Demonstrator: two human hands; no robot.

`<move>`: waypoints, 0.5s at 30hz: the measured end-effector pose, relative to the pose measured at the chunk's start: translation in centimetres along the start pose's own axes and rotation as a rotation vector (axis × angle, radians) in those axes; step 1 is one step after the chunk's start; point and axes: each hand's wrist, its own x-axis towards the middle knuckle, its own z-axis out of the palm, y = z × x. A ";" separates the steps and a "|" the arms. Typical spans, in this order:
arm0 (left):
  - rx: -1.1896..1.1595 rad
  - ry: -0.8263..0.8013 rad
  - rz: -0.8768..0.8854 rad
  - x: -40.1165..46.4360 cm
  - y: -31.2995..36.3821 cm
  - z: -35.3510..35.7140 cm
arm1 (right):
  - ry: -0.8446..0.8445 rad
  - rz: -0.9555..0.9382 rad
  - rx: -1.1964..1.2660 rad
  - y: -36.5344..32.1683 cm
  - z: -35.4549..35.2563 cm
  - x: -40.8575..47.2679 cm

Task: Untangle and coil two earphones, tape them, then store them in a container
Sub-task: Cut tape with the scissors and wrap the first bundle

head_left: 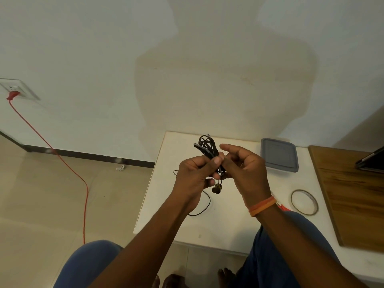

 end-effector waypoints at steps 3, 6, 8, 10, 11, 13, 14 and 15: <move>0.040 -0.046 -0.003 0.0 0.0 -0.3 | -0.059 0.024 -0.007 0.0 -0.4 0.2; 0.059 -0.123 0.001 -0.1 0.0 -0.5 | -0.180 0.163 0.228 -0.4 -1.0 0.6; 0.049 -0.149 0.008 -0.1 0.1 -0.5 | -0.245 0.222 0.283 -0.5 -1.5 0.9; 0.040 -0.155 0.013 -0.1 0.0 -0.5 | -0.265 0.228 0.266 -0.5 -1.8 1.1; 0.041 -0.152 0.015 0.0 0.0 -0.5 | -0.254 0.222 0.262 -0.4 -1.9 1.1; 0.060 -0.130 0.019 0.1 0.0 -0.5 | -0.207 0.192 0.243 -0.4 -2.0 1.2; 0.075 -0.113 0.019 0.3 -0.1 -0.6 | -0.184 0.169 0.219 -0.3 -2.0 1.2; 0.094 -0.096 0.018 0.4 -0.1 -0.6 | -0.164 0.145 0.184 -0.3 -2.0 1.3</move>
